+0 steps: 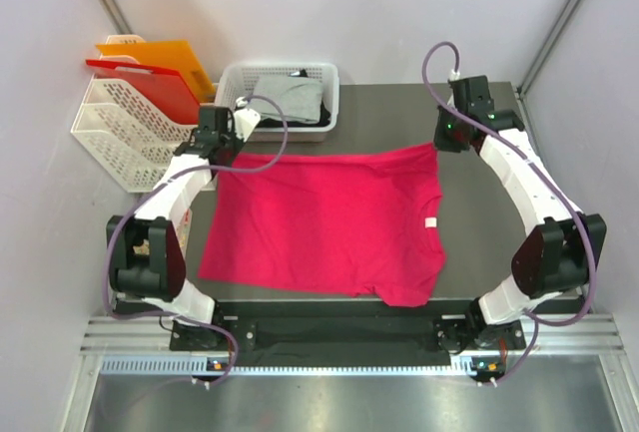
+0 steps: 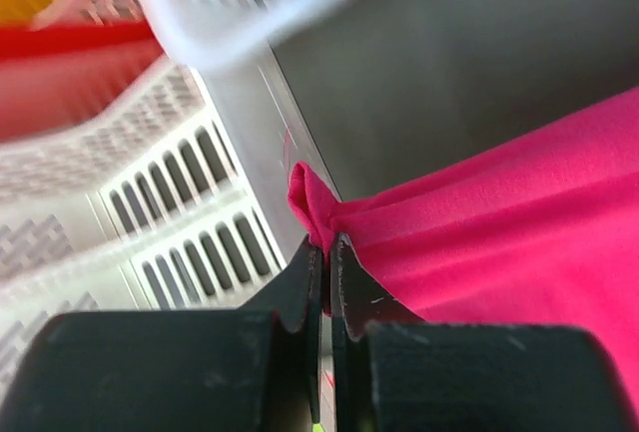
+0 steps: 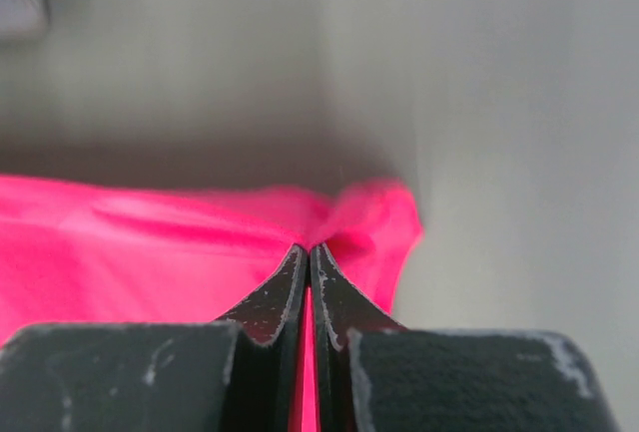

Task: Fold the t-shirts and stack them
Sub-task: Fold the flattened tshirt in 1/3 of the way

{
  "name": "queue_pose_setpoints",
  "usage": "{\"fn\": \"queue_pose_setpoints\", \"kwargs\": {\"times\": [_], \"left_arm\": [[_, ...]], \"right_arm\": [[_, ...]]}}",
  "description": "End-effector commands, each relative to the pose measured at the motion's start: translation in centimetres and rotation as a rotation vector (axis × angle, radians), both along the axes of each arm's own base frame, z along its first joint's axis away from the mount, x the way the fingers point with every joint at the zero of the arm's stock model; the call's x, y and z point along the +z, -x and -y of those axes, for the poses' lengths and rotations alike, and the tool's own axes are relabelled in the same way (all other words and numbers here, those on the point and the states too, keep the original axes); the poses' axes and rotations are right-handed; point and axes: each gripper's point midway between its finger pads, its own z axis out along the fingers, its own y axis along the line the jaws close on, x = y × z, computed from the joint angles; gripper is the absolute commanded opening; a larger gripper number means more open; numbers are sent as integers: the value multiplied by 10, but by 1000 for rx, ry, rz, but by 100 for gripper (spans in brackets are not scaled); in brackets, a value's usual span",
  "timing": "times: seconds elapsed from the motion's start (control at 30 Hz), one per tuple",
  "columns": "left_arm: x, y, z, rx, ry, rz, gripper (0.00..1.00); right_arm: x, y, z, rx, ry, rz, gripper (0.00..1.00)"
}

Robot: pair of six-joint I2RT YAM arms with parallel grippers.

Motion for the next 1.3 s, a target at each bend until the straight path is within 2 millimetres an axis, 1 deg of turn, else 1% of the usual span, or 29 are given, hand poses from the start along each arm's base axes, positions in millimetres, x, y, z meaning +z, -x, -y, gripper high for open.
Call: {"fn": "queue_pose_setpoints", "kwargs": {"times": [0.0, 0.03, 0.07, 0.1, 0.13, 0.17, 0.2, 0.23, 0.3, 0.33, 0.5, 0.53, 0.6, 0.63, 0.7, 0.73, 0.87, 0.9, 0.93, 0.97, 1.0, 1.03, 1.07, 1.1, 1.13, 1.17, 1.2, 1.23, 1.27], "left_arm": [[24, 22, -6, -17, -13, 68, 0], [21, 31, -6, -19, -14, 57, 0], [19, 36, -7, -23, -18, 48, 0], [21, 40, -7, -27, -22, 52, 0], [13, 47, -8, -26, -23, 33, 0], [10, 52, -8, -32, -25, 21, 0], [12, 56, -8, -37, -26, 27, 0], [2, 64, -9, -38, -29, 1, 0], [-1, 70, -10, -42, -36, -2, 0], [-11, 76, -11, -43, -40, -23, 0], [-32, 92, -13, -29, -38, -79, 0], [-41, 98, -14, -29, -41, -101, 0], [-48, 104, -16, -25, -44, -114, 0], [-56, 109, -18, -22, -51, -128, 0], [-62, 113, -20, -19, -56, -136, 0], [-70, 118, -22, -18, -58, -151, 0], [-93, 131, -23, -22, -66, -205, 0], [-101, 134, -24, -21, -67, -228, 2], [-108, 139, -24, -24, -71, -251, 10], [-112, 141, -25, -24, -76, -266, 41], [-118, 143, -26, -24, -81, -290, 58], [-118, 142, -27, -15, -85, -296, 70], [-118, 141, -29, -3, -91, -297, 84], [-116, 139, -31, 7, -93, -297, 93], [-113, 136, -32, 10, -93, -289, 94], [-110, 134, -32, 11, -89, -282, 95], [-103, 133, -32, 12, -85, -270, 99], [-93, 126, -30, 13, -79, -245, 99], [-85, 123, -29, 11, -66, -230, 99]], "right_arm": [[4, 36, 1, 12, -12, -10, 0], [7, 42, 1, 14, -18, -3, 0], [-1, 50, 3, 14, -16, -26, 0], [-4, 54, 3, 12, -17, -34, 0], [-3, 61, 4, 13, -18, -34, 0], [-10, 67, 4, 15, -17, -56, 0], [-8, 73, 4, 17, -22, -54, 0], [-13, 78, 5, 16, -19, -69, 0], [-13, 87, 6, 17, -23, -71, 0], [-17, 92, 6, 19, -21, -85, 0], [-27, 109, 9, 13, -22, -115, 0], [-34, 114, 10, 11, -19, -134, 0], [-40, 122, 10, 8, -22, -149, 0], [-49, 130, 7, 23, -34, -180, 0], [-57, 139, 7, 27, -32, -205, 0], [-66, 146, 8, 29, -25, -230, 0], [-84, 159, 13, 20, -5, -276, 0], [-89, 160, 14, 23, 1, -290, 0], [-93, 162, 14, 24, 5, -304, 5], [-96, 162, 14, 26, 9, -314, 12], [-99, 161, 14, 28, 14, -328, 22], [-97, 158, 14, 25, 17, -329, 45], [-96, 156, 13, 28, 17, -331, 50], [-95, 155, 13, 30, 21, -343, 53], [-87, 148, 12, 29, 17, -322, 60], [-82, 145, 11, 29, 15, -313, 62], [-78, 144, 11, 32, 17, -312, 63], [-65, 135, 9, 31, 8, -277, 62], [-59, 131, 6, 36, 1, -259, 61]]}}
